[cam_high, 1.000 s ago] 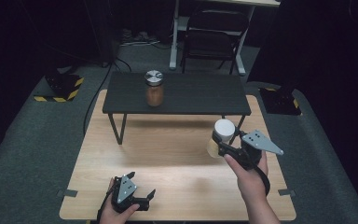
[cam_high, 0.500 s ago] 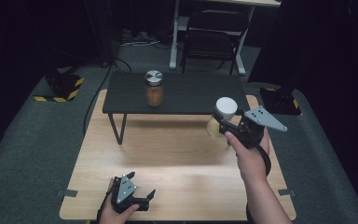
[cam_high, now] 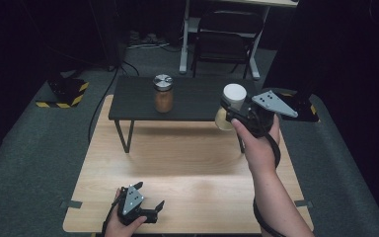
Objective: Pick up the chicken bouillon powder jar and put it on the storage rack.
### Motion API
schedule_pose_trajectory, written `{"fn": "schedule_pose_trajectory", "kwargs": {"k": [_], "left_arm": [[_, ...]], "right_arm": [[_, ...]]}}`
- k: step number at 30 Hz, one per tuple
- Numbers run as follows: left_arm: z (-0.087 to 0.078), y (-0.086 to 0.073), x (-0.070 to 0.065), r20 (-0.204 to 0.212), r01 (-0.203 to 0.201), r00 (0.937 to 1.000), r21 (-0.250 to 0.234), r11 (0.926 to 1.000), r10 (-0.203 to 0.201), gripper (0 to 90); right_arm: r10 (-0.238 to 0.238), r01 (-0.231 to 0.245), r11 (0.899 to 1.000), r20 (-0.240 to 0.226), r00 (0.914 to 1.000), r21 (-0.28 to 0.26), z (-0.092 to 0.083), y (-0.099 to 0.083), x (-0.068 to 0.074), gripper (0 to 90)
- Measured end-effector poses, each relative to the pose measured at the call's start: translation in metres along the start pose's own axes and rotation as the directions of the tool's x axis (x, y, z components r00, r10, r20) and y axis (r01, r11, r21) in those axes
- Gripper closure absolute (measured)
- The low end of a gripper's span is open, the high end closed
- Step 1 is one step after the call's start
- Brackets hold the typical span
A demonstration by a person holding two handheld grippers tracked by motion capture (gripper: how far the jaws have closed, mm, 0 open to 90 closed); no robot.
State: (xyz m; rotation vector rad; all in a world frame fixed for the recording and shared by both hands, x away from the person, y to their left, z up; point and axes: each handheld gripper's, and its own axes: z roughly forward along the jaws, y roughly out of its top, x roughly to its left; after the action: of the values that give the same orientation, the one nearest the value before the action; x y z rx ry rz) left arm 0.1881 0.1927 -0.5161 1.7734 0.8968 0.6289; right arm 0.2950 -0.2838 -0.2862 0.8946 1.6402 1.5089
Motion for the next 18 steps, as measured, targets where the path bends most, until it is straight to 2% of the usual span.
{"fn": "schedule_pose_trajectory", "kwargs": {"k": [10,18], "left_arm": [[0.000,0.000,0.002,0.007,0.001,1.0000,0.002,1.0000,-0.001,0.5],[-0.001,-0.001,0.003,0.011,0.008,0.9999,-0.003,1.0000,-0.008,0.5]], "right_arm": [[0.010,-0.011,1.000,0.024,0.9997,0.026,0.026,0.011,-0.002,33.9],[0.012,-0.014,0.999,0.042,0.9990,0.036,0.043,0.013,-0.004,33.9]]}}
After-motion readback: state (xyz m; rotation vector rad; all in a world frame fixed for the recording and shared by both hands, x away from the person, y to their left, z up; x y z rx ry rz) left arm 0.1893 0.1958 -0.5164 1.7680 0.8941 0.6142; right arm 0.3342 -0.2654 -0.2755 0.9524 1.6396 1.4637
